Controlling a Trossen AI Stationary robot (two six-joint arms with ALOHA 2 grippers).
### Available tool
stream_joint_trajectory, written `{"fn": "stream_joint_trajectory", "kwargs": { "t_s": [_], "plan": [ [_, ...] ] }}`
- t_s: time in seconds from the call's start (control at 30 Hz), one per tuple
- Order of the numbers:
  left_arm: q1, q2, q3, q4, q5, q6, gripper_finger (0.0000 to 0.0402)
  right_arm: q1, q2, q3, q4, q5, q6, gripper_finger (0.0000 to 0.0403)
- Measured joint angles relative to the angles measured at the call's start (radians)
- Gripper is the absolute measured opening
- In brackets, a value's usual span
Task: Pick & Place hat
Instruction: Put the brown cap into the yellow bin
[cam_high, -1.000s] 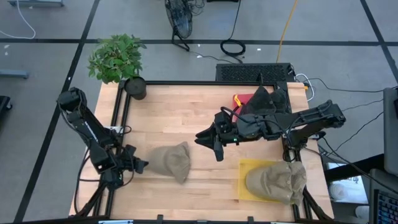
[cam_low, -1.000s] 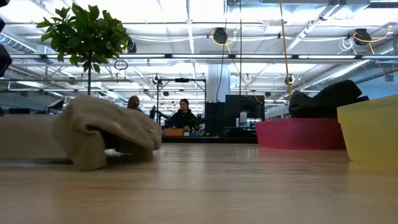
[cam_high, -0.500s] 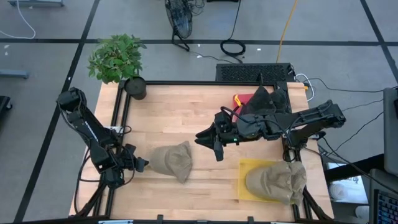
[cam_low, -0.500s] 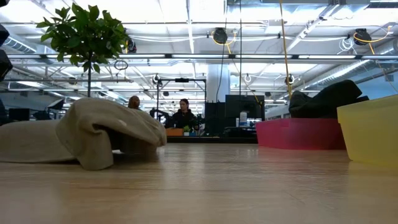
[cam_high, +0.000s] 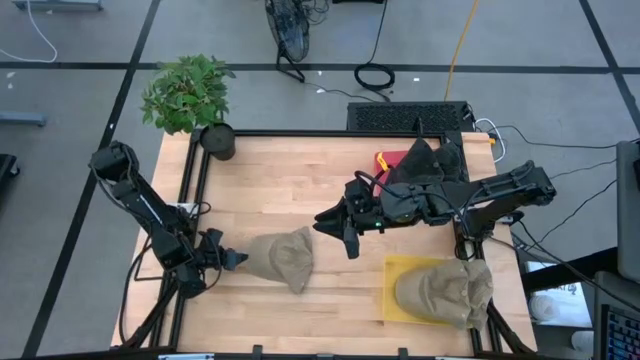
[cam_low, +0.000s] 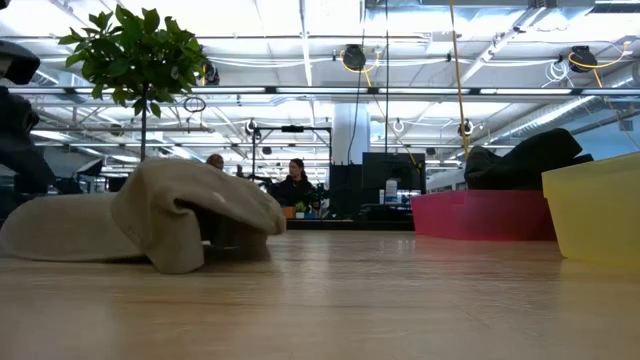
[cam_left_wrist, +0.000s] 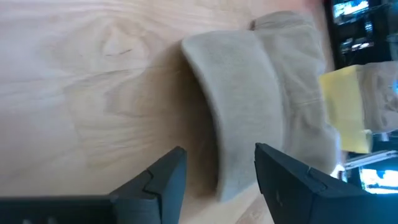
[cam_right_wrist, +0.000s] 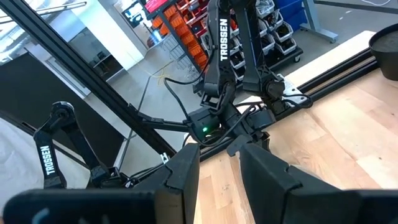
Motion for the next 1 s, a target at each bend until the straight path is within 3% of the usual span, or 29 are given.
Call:
{"fn": "stream_joint_trajectory", "kwargs": {
  "t_s": [0.4, 0.73, 0.87, 1.0],
  "plan": [
    [0.063, 0.0, 0.002, 0.04, -0.023, 0.07, 0.0191, 0.0, 0.0, 0.0, 0.007, 0.006, 0.0, 0.0102],
    [0.196, 0.0, 0.002, 0.252, 0.066, 0.333, 0.0188, -0.001, 0.0, 0.0, 0.007, 0.027, 0.0, 0.0102],
    [0.239, 0.0, 0.002, 0.299, 0.108, 0.412, 0.0159, -0.001, 0.0, 0.0, 0.007, 0.027, 0.0, 0.0102],
    [0.265, 0.0, 0.002, 0.316, 0.113, 0.452, 0.0104, 0.0, 0.0, 0.0, 0.006, 0.027, 0.0, 0.0102]
  ]
}}
